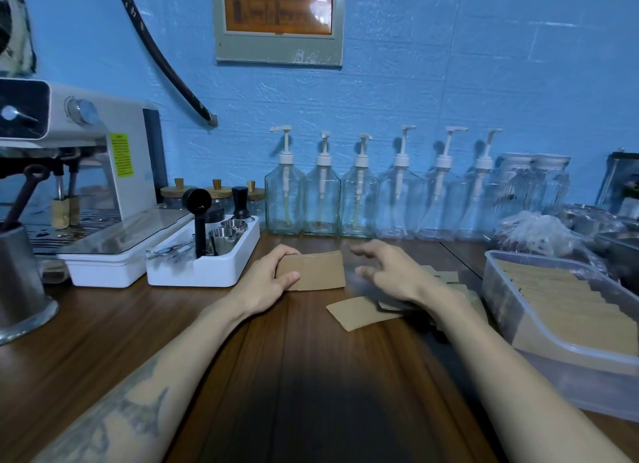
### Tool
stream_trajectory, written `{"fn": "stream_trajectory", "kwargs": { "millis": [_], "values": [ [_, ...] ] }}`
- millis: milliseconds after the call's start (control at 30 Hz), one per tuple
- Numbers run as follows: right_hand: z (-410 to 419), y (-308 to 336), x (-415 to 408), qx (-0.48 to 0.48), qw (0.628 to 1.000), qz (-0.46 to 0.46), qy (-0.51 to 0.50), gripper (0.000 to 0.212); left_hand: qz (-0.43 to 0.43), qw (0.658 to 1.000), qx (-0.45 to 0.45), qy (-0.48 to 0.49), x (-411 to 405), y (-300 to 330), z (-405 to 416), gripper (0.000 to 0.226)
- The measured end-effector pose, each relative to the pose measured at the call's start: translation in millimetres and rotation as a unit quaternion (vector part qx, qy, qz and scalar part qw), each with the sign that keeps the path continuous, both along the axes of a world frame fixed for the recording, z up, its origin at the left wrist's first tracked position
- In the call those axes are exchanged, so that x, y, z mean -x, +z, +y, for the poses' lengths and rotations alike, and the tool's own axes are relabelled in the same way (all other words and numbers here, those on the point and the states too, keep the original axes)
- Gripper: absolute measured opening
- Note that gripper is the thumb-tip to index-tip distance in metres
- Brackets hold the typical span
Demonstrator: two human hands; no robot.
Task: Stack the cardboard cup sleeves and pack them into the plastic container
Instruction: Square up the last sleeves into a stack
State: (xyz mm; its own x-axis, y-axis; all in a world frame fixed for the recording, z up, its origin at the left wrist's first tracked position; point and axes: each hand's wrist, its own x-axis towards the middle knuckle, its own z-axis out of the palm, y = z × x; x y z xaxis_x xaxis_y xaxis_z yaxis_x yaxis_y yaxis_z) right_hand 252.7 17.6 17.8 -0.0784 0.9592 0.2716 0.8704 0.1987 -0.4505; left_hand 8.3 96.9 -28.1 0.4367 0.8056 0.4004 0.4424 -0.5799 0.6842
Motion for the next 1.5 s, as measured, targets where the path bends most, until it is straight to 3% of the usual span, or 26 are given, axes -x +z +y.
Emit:
{"fn": "stream_trajectory", "kwargs": {
  "millis": [67, 200, 333, 533, 700, 900, 1033, 1133, 1233, 1300, 1367, 1500],
  "values": [
    [-7, 4, -5, 0.058, 0.998, 0.005, 0.003, 0.046, -0.001, 1.0, 0.003, 0.009, 2, 1, 0, 0.024],
    [-20, 16, 0, 0.218, 0.974, -0.035, 0.047, 0.063, 0.002, 1.0, 0.009, 0.014, 4, 2, -1, 0.025],
    [-24, 21, 5, 0.24, 0.965, -0.098, 0.042, 0.062, 0.007, 1.0, 0.01, 0.014, 2, 3, -1, 0.025],
    [-21, 16, 12, 0.203, 0.974, -0.087, 0.043, 0.058, 0.011, 1.0, 0.005, 0.014, 1, 1, 1, 0.024],
    [-8, 8, 25, 0.095, 0.993, -0.045, 0.059, 0.059, 0.005, 1.0, 0.001, 0.009, 0, 0, 2, 0.024],
    [-1, 4, 31, -0.018, 0.996, 0.013, 0.084, 0.025, 0.006, 1.0, -0.002, 0.003, 0, -2, 4, 0.027],
    [-1, 10, 32, -0.083, 0.982, 0.153, 0.069, 0.01, 0.026, 1.0, 0.006, -0.003, 0, -2, 5, 0.031],
    [1, 14, 35, -0.128, 0.945, 0.295, 0.058, 0.018, 0.028, 0.999, 0.026, -0.011, 1, -3, 4, 0.037],
    [5, 10, 33, -0.145, 0.926, 0.344, 0.046, 0.048, 0.026, 0.998, 0.046, -0.026, 1, -3, 2, 0.045],
    [8, 3, 29, -0.134, 0.937, 0.323, 0.025, 0.072, 0.005, 0.996, 0.069, -0.048, -1, -3, 0, 0.055],
    [11, -4, 27, -0.111, 0.952, 0.286, -0.014, 0.08, -0.008, 0.995, 0.086, -0.056, -2, -1, -1, 0.061],
    [14, -13, 23, -0.055, 0.986, 0.117, -0.107, 0.042, -0.022, 0.993, 0.1, -0.054, -3, -1, -2, 0.058]
  ]
}}
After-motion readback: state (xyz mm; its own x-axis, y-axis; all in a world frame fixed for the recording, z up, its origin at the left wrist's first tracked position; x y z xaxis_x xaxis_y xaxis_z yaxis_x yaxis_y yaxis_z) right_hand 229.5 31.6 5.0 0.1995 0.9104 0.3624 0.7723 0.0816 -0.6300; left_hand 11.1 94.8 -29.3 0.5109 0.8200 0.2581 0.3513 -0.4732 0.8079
